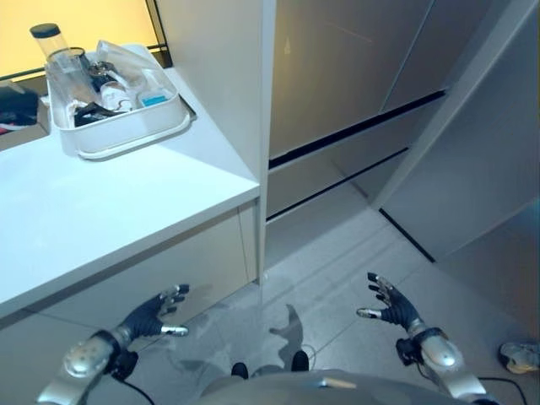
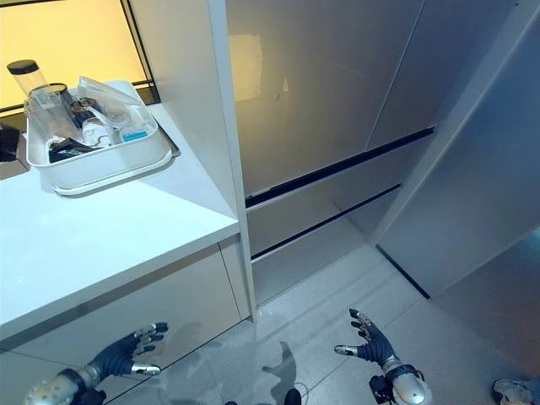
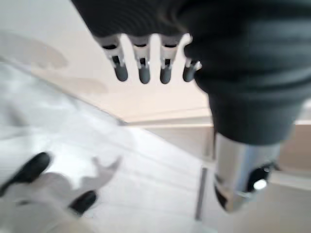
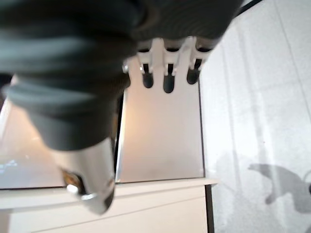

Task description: Take the drinks into the refrigerator

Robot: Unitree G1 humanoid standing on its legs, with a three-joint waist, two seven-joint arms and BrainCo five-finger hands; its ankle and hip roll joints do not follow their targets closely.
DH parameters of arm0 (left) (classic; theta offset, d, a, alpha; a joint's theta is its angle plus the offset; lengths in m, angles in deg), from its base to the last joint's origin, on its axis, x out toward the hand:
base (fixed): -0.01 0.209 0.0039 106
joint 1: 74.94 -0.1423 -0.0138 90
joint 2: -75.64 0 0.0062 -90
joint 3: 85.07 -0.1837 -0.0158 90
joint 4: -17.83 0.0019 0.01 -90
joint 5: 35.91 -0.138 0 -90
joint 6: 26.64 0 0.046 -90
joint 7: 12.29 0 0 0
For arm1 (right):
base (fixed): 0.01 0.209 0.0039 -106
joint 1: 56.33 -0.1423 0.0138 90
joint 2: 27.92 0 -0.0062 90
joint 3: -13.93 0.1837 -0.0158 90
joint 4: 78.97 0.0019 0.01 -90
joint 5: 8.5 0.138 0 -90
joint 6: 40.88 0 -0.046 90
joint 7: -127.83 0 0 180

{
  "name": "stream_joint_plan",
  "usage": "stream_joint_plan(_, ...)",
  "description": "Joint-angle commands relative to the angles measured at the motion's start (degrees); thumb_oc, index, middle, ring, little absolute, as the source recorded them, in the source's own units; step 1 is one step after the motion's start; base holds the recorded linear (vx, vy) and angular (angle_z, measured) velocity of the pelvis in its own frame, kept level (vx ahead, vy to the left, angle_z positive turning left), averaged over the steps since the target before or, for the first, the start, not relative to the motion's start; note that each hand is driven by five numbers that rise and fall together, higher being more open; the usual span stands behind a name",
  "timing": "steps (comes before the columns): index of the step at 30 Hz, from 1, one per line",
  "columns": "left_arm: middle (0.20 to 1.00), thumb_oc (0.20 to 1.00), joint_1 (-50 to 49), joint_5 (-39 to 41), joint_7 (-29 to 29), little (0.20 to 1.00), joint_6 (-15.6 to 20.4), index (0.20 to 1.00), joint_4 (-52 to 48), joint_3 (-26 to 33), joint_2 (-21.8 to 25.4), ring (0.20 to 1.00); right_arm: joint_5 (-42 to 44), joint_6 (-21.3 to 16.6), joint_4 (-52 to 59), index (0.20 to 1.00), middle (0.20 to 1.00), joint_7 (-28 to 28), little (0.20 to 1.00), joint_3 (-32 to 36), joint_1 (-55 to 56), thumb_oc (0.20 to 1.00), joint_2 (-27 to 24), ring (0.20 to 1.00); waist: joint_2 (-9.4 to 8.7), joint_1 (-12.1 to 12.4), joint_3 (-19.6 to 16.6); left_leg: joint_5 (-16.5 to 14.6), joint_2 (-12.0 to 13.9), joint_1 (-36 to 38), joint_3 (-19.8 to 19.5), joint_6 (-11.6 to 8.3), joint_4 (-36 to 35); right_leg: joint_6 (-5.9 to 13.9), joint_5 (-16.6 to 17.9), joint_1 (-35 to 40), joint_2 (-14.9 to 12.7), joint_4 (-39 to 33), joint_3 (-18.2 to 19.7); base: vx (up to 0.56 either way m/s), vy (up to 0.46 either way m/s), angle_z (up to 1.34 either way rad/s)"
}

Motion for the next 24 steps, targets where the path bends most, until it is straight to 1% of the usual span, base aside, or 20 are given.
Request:
stream_joint_plan(1,1.000,1.000,4.64,-9.88,7.37,1.000,-0.62,1.000,14.80,6.32,-6.76,1.000,1.12,-2.96,2.49,1.000,1.000,1.76,1.000,-0.28,-3.85,1.000,-0.48,1.000,-1.13,-0.03,-1.51,-2.72,-0.14,-0.54,-1.57,-0.39,0.07,8.28,3.21,-0.66,-5.15,1.38,0.56,0.00,0.000,0.00)
stream_joint_plan(2,1.000,1.000,4.85,-10.03,7.51,1.000,-0.47,1.000,15.07,6.30,-6.93,1.000,1.10,-2.97,2.46,1.000,1.000,1.78,1.000,-0.28,-3.94,1.000,-0.53,1.000,-1.06,-0.07,-1.44,-2.73,-0.14,-0.53,-1.59,-0.40,0.07,8.28,3.19,-0.65,-5.15,1.39,0.53,0.00,0.000,0.00)
stream_joint_plan(3,1.000,1.000,6.54,-14.37,11.64,1.000,-2.05,1.000,21.75,8.44,-10.67,1.000,0.65,-2.46,1.38,1.000,1.000,2.28,1.000,-0.30,-4.27,1.000,0.25,1.000,-1.17,0.13,-1.73,-2.66,-0.11,-0.52,-1.74,-0.36,0.07,8.13,3.04,-0.43,-5.10,1.38,0.40,0.00,0.000,0.00)
stream_joint_plan(4,1.000,1.000,6.66,-14.49,11.77,1.000,-1.96,1.000,21.93,8.44,-10.80,1.000,0.64,-2.45,1.38,1.000,1.000,2.29,1.000,-0.30,-4.31,1.000,0.21,1.000,-1.12,0.09,-1.69,-2.67,-0.11,-0.51,-1.76,-0.36,0.07,8.13,3.03,-0.41,-5.10,1.38,0.37,0.00,0.000,0.00)
stream_joint_plan(5,1.000,1.000,7.97,-17.44,15.93,1.000,-4.19,1.000,27.11,10.47,-14.13,1.000,0.24,-1.87,0.94,1.000,1.000,2.70,1.000,-0.39,-4.31,1.000,0.65,1.000,-1.18,0.34,-2.02,-2.60,-0.21,-0.43,-2.02,-0.31,0.07,7.95,2.87,-0.22,-5.08,1.42,0.20,0.00,0.000,0.00)
stream_joint_plan(6,1.000,1.000,8.04,-17.51,16.02,1.000,-4.16,1.000,27.21,10.48,-14.21,1.000,0.23,-1.88,0.91,1.000,1.000,2.72,1.000,-0.40,-4.36,1.000,0.63,1.000,-1.15,0.31,-1.98,-2.60,-0.21,-0.43,-2.03,-0.31,0.07,7.96,2.86,-0.20,-5.09,1.42,0.19,0.00,-0.003,0.03)
stream_joint_plan(7,1.000,1.000,8.67,-17.00,17.35,1.000,-4.83,1.000,29.11,11.57,-16.02,1.000,0.03,-1.36,-0.43,1.000,1.000,2.92,1.000,-0.62,-4.46,1.000,1.20,1.000,-1.29,0.54,-2.17,-2.54,-0.31,-0.37,-2.17,-0.26,0.07,7.87,2.86,-0.08,-5.12,1.43,0.00,-0.01,-0.008,0.05)
stream_joint_plan(8,1.000,1.000,8.96,-14.12,17.33,1.000,-5.49,1.000,29.91,12.83,-17.74,1.000,-0.01,-1.10,-2.40,1.000,1.000,3.13,1.000,-0.90,-4.62,1.000,1.71,1.000,-1.25,0.70,-2.16,-2.43,-0.37,-0.37,-2.39,-0.21,0.07,7.78,2.83,0.04,-5.16,1.45,-0.18,-0.01,-0.007,0.07)
stream_joint_plan(9,1.000,1.000,9.18,-13.17,17.95,1.000,-6.28,1.000,31.29,13.55,-19.02,1.000,-0.18,-0.32,-6.00,1.000,1.000,3.33,1.000,-1.24,-4.98,1.000,2.39,1.000,-1.22,1.01,-2.34,-2.27,-0.44,-0.43,-2.63,-0.16,0.07,7.74,2.82,0.14,-5.22,1.48,-0.36,-0.01,0.001,0.10)
stream_joint_plan(11,1.000,1.000,9.57,-11.35,17.68,1.000,-6.85,1.000,31.27,13.13,-21.13,1.000,-1.44,1.65,-13.57,1.000,1.000,3.65,1.000,-1.99,-5.37,1.000,3.98,1.000,-1.05,1.37,-2.74,-2.05,-0.71,-0.49,-3.08,-0.07,0.07,7.52,2.73,0.62,-5.30,1.38,-0.83,0.00,0.010,0.13)
stream_joint_plan(12,1.000,1.000,9.56,-11.33,17.67,1.000,-6.87,1.000,31.25,13.13,-21.12,1.000,-1.45,1.58,-13.69,1.000,1.000,3.67,1.000,-2.01,-5.43,1.000,4.01,1.000,-1.06,1.35,-2.74,-2.05,-0.71,-0.49,-3.10,-0.08,0.07,7.52,2.72,0.63,-5.30,1.38,-0.85,-0.01,0.014,0.15)
stream_joint_plan(13,1.000,1.000,9.85,-11.08,17.18,1.000,-7.06,1.000,31.29,12.21,-21.66,1.000,-2.47,2.85,-20.33,1.000,1.000,3.52,1.000,-2.42,-5.87,1.000,5.30,1.000,-0.90,1.67,-3.03,-1.93,-0.80,-0.61,-3.59,-0.08,0.07,7.40,2.51,0.96,-5.38,1.32,-1.29,-0.01,0.013,0.15)
stream_joint_plan(15,1.000,1.000,10.11,-10.16,17.10,1.000,-7.41,1.000,31.46,12.13,-21.92,1.000,-3.94,4.10,-26.69,1.000,1.000,3.66,1.000,-2.63,-6.38,1.000,6.39,1.000,-0.69,1.97,-3.24,-1.73,-0.92,-0.75,-4.17,-0.08,0.07,7.33,2.35,1.26,-5.49,1.30,-1.90,-0.01,0.014,0.12)
stream_joint_plan(16,1.000,1.000,10.15,-10.15,17.10,1.000,-7.40,1.000,31.47,12.14,-21.91,1.000,-3.95,4.03,-26.81,1.000,1.000,3.68,1.000,-2.64,-6.47,1.000,6.43,1.000,-0.71,1.92,-3.22,-1.73,-0.92,-0.76,-4.22,-0.08,0.07,7.33,2.33,1.27,-5.49,1.30,-1.95,-0.01,0.017,0.12)
stream_joint_plan(18,1.000,1.000,10.50,-10.03,16.81,1.000,-8.03,1.000,32.81,11.79,-22.21,1.000,-4.45,5.51,-33.88,1.000,1.000,3.50,1.000,-1.75,-6.82,1.000,7.74,1.000,-0.58,2.12,-3.42,-1.53,-1.10,-0.92,-4.97,-0.09,0.07,7.19,2.21,1.45,-5.67,1.41,-2.36,0.00,0.017,0.12)
stream_joint_plan(19,1.000,1.000,10.53,-10.02,16.81,1.000,-8.03,1.000,32.82,11.79,-22.20,1.000,-4.45,5.46,-33.97,1.000,1.000,3.51,1.000,-1.75,-6.88,1.000,7.77,1.000,-0.59,2.08,-3.39,-1.52,-1.11,-0.91,-5.01,-0.09,0.07,7.19,2.20,1.47,-5.67,1.40,-2.41,0.01,0.013,0.09)
stream_joint_plan(21,1.000,1.000,10.55,-9.18,16.34,1.000,-8.88,1.000,34.69,12.49,-22.54,1.000,-4.75,7.47,-40.12,1.000,1.000,3.94,1.000,0.51,-7.30,1.000,9.09,1.000,-0.54,2.19,-3.74,-1.54,-1.26,-0.88,-5.58,-0.11,0.07,7.09,2.07,1.79,-5.82,1.48,-3.04,0.01,0.009,0.14)
stream_joint_plan(24,1.000,1.000,10.74,-9.27,16.28,1.000,-9.14,1.000,35.19,12.47,-22.63,1.000,-4.15,8.01,-41.85,1.000,1.000,3.89,1.000,1.27,-7.70,1.000,9.55,1.000,-0.55,2.23,-3.88,-1.53,-1.30,-0.86,-5.81,-0.13,0.07,7.05,2.02,2.02,-5.87,1.37,-3.24,0.00,0.002,0.12)
